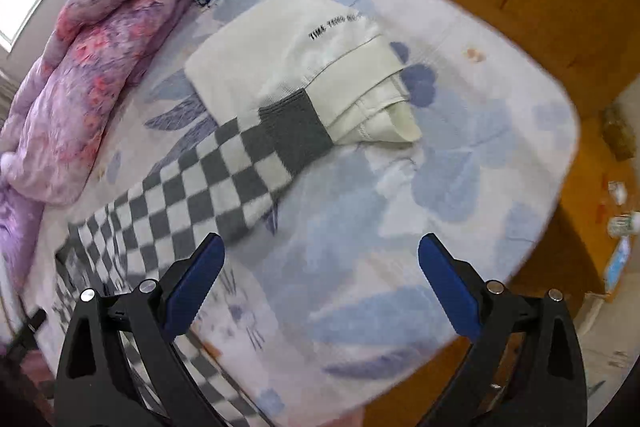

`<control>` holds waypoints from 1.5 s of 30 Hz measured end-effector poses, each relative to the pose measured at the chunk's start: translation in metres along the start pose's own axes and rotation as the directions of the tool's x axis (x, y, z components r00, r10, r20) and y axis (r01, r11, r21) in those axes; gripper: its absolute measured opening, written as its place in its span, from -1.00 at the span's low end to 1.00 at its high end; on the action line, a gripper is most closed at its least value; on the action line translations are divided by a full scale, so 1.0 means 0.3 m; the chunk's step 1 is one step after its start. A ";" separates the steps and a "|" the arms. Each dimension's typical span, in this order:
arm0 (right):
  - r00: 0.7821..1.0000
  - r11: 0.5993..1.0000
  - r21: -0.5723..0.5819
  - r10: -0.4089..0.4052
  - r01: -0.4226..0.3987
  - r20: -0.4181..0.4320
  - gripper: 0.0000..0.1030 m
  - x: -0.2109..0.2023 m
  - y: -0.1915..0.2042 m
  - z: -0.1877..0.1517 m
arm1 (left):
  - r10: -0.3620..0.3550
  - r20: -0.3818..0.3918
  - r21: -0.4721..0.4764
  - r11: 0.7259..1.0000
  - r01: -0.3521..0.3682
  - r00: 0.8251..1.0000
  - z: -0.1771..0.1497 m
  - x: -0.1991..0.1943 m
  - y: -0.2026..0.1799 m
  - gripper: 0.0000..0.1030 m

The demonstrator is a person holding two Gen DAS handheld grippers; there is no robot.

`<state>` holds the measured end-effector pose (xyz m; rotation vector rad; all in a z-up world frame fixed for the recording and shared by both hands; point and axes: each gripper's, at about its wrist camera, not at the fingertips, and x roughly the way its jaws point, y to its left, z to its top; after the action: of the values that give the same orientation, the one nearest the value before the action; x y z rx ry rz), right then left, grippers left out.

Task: Fold large clothes
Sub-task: 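Move the right gripper to the other sleeve cuff beside the white cloth, then close the right gripper on the grey ribbed cuff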

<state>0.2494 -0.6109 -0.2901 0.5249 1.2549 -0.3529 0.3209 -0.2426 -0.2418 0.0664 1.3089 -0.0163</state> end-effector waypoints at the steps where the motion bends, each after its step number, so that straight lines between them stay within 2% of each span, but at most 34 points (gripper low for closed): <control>1: 1.000 1.000 0.012 0.015 -0.015 -0.006 0.82 0.036 -0.009 0.029 | 0.003 -0.005 -0.011 1.000 -0.003 1.000 0.010 0.028 -0.004 0.76; 5: 0.999 0.995 0.091 0.046 -0.043 -0.027 0.82 0.231 -0.046 0.150 | 0.038 -0.036 -0.034 0.999 -0.039 0.999 0.039 0.159 -0.022 0.76; 8: 0.995 0.977 0.192 0.098 -0.092 -0.023 0.82 0.356 -0.090 0.208 | 0.047 -0.072 -0.048 0.998 -0.051 0.996 0.045 0.237 -0.017 0.76; 10: 0.991 0.963 0.240 0.132 -0.126 -0.010 0.66 0.431 -0.116 0.234 | 0.057 -0.086 -0.056 0.997 -0.062 0.995 0.042 0.267 -0.002 0.76; 12: 0.992 0.957 0.264 0.125 -0.117 -0.015 0.62 0.489 -0.139 0.255 | 0.071 -0.100 -0.057 0.995 -0.077 0.992 0.035 0.286 0.011 0.76; 13: 0.992 0.952 0.283 0.123 -0.115 -0.010 0.39 0.516 -0.154 0.265 | 0.078 -0.107 -0.057 0.995 -0.084 0.991 0.032 0.292 0.016 0.76; 14: 0.990 0.948 0.290 0.138 -0.132 0.001 0.33 0.526 -0.163 0.273 | 0.084 -0.114 -0.058 0.994 -0.091 0.990 0.025 0.296 0.025 0.76; 17: 0.986 0.929 0.331 0.163 -0.164 0.030 0.33 0.562 -0.196 0.303 | 0.100 -0.132 -0.066 0.992 -0.109 0.986 0.001 0.304 0.060 0.76; 21: 0.972 0.870 0.442 0.236 -0.218 0.014 0.42 0.619 -0.248 0.322 | 0.121 -0.159 -0.091 0.986 -0.136 0.980 -0.030 0.315 0.104 0.76; 22: 0.957 0.838 0.485 0.289 -0.250 -0.006 0.42 0.625 -0.250 0.312 | 0.117 -0.161 -0.100 0.986 -0.134 0.980 -0.036 0.315 0.110 0.76; 24: 0.919 0.802 0.506 0.392 -0.319 -0.042 0.41 0.633 -0.232 0.286 | 0.109 -0.173 -0.123 0.984 -0.131 0.979 -0.052 0.317 0.122 0.76; 27: 0.885 0.786 0.498 0.460 -0.367 -0.074 0.36 0.655 -0.197 0.231 | 0.096 -0.186 -0.146 0.981 -0.125 0.978 -0.071 0.308 0.127 0.76; 28: 0.867 0.765 0.515 0.493 -0.387 -0.080 0.22 0.682 -0.189 0.213 | 0.093 -0.183 -0.148 0.982 -0.121 0.979 -0.074 0.301 0.126 0.76; 30: 0.860 0.732 0.560 0.505 -0.387 -0.066 0.04 0.709 -0.188 0.204 | 0.100 -0.168 -0.138 0.983 -0.124 0.981 -0.079 0.283 0.123 0.76; 31: 0.856 0.708 0.579 0.516 -0.405 -0.032 -0.09 0.701 -0.187 0.205 | 0.110 -0.162 -0.127 0.983 -0.131 0.981 -0.082 0.275 0.121 0.76; 33: 0.855 0.716 0.548 0.518 -0.431 -0.005 -0.23 0.660 -0.174 0.215 | 0.133 -0.163 -0.113 0.982 -0.152 0.978 -0.085 0.267 0.118 0.76; 34: 0.866 0.750 0.508 0.499 -0.425 -0.012 -0.35 0.630 -0.158 0.221 | 0.130 -0.165 -0.113 0.982 -0.150 0.978 -0.086 0.262 0.120 0.77; 36: 0.878 0.784 0.467 0.478 -0.410 -0.031 -0.52 0.595 -0.143 0.213 | 0.118 -0.161 -0.118 0.983 -0.138 0.980 -0.085 0.252 0.120 0.76; 37: 0.876 0.785 0.460 0.480 -0.414 -0.032 -0.62 0.583 -0.145 0.206 | 0.119 -0.157 -0.119 0.983 -0.139 0.980 -0.084 0.244 0.119 0.76; 39: 0.864 0.782 0.434 0.504 -0.447 -0.018 -0.68 0.530 -0.148 0.196 | 0.127 -0.142 -0.115 0.983 -0.144 0.982 -0.084 0.222 0.113 0.76; 42: 0.862 0.802 0.362 0.507 -0.475 0.006 -0.79 0.445 -0.137 0.194 | 0.125 -0.133 -0.118 0.983 -0.141 0.983 -0.084 0.198 0.111 0.76; 45: 0.844 0.803 0.304 0.536 -0.513 0.009 -0.80 0.381 -0.088 0.206 | 0.125 -0.125 -0.117 0.983 -0.140 0.984 -0.090 0.184 0.114 0.76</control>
<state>0.3173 -0.6638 -0.3911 1.1285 1.0783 -0.0436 0.3108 -0.2055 -0.3007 0.0480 1.4181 0.1856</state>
